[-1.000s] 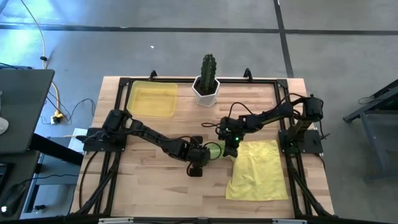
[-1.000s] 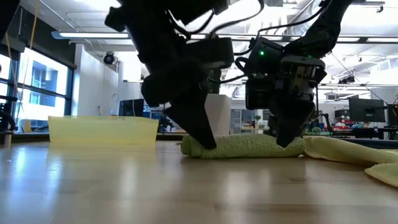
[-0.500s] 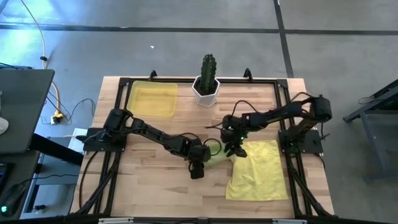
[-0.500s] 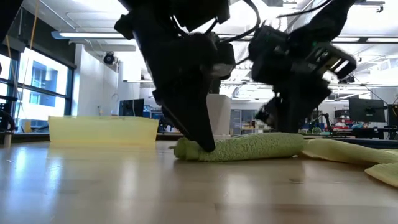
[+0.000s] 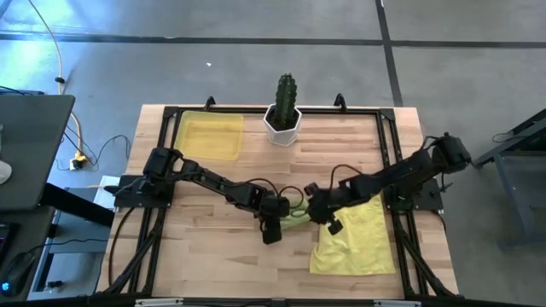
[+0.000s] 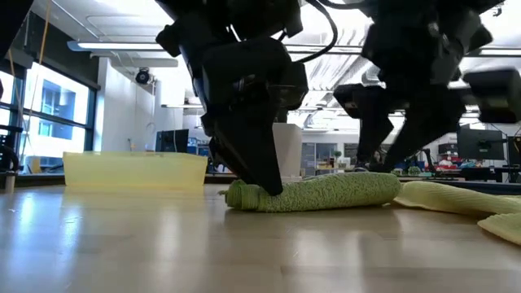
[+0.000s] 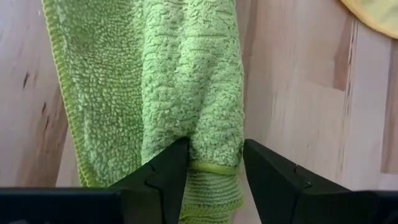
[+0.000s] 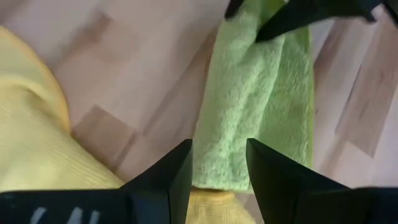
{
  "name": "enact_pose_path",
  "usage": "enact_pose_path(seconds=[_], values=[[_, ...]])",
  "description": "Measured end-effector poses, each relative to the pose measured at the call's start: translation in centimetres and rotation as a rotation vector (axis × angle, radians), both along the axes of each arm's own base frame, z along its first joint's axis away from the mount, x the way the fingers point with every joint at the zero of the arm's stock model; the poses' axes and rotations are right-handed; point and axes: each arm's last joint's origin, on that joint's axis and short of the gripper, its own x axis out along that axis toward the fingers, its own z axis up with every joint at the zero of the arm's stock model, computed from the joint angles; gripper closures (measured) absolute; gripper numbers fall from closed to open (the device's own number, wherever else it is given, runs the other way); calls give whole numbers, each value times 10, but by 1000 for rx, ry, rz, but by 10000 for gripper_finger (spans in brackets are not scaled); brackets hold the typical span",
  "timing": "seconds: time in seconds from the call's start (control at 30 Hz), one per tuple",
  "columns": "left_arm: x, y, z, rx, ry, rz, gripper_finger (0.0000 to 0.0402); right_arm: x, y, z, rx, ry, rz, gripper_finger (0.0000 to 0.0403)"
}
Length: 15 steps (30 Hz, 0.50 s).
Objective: Roll microfiber towels into tight, uniform cylinder then place into a basket
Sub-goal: Roll the green microfiber towel
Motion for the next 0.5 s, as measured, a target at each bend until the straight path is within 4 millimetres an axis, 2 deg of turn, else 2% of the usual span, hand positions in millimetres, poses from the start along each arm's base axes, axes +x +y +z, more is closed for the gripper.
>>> enact_pose_path(seconds=[0.13,0.33,0.43,0.5], values=[[0,3,0,-25,-1,-3,252,0,8,-12,-39,40,-9,243],[0,3,0,-47,2,4,252,6,8,-27,-47,59,-94,215],[0,3,0,-72,3,-6,252,7,7,-29,-64,52,-142,229],[1,2,0,-91,4,-15,252,7,7,-29,-56,47,-159,256]])
